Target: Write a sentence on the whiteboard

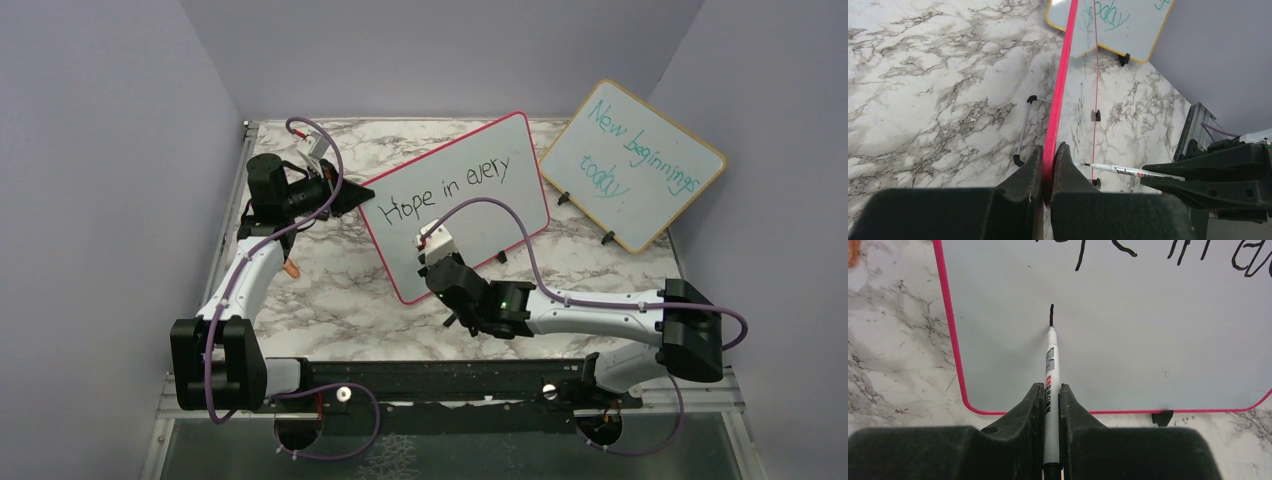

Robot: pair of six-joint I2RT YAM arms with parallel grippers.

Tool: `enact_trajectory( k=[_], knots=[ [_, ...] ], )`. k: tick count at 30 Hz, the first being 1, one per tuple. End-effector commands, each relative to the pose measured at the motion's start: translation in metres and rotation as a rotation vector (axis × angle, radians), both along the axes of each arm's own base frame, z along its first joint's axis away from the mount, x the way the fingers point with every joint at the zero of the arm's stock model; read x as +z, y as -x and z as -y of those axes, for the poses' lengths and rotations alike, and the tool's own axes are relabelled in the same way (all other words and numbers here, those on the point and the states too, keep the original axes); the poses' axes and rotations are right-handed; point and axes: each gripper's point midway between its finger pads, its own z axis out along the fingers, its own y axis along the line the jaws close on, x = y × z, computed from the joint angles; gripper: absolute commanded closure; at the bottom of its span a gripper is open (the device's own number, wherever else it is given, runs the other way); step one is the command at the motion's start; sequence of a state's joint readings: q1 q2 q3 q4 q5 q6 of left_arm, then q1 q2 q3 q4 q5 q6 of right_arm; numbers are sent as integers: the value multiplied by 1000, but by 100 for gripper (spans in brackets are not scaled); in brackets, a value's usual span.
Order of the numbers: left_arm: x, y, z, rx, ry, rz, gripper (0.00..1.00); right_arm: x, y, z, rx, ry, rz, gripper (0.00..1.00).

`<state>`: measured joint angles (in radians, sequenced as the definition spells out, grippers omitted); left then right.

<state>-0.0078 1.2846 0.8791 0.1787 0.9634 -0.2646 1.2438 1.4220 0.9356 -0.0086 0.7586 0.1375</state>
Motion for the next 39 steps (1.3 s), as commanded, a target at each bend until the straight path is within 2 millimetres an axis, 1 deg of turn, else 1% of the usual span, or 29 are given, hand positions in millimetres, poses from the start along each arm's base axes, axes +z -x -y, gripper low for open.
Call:
enact_trajectory(
  k=[1, 6, 16, 19, 25, 27, 32, 35, 39],
  knots=[
    [-50, -13, -18, 117, -129, -57, 100, -15, 5, 4, -17, 46, -57, 99],
    [-51, -13, -18, 117, -128, -60, 100, -23, 10, 6, -7, 58, -94, 99],
    [-51, -13, -17, 117, -127, -61, 100, -32, 17, 9, 10, 83, -134, 99],
    [-51, -14, -18, 118, -128, -62, 100, -27, 16, 11, 4, 68, -124, 99],
    [-52, -14, -18, 120, -129, -65, 100, -2, 12, 12, 4, -31, -57, 99],
    [-53, -14, -18, 120, -129, -66, 100, 3, 10, 13, -1, -48, -38, 100],
    [-53, -14, -18, 119, -131, -66, 100, 4, 6, 10, -7, -49, -16, 99],
    [-53, -14, -18, 119, -131, -69, 100, 1, 6, 7, 1, -46, -19, 99],
    [-53, -14, -18, 117, -130, -70, 100, -3, 3, 9, -11, -32, -19, 99]
  ],
)
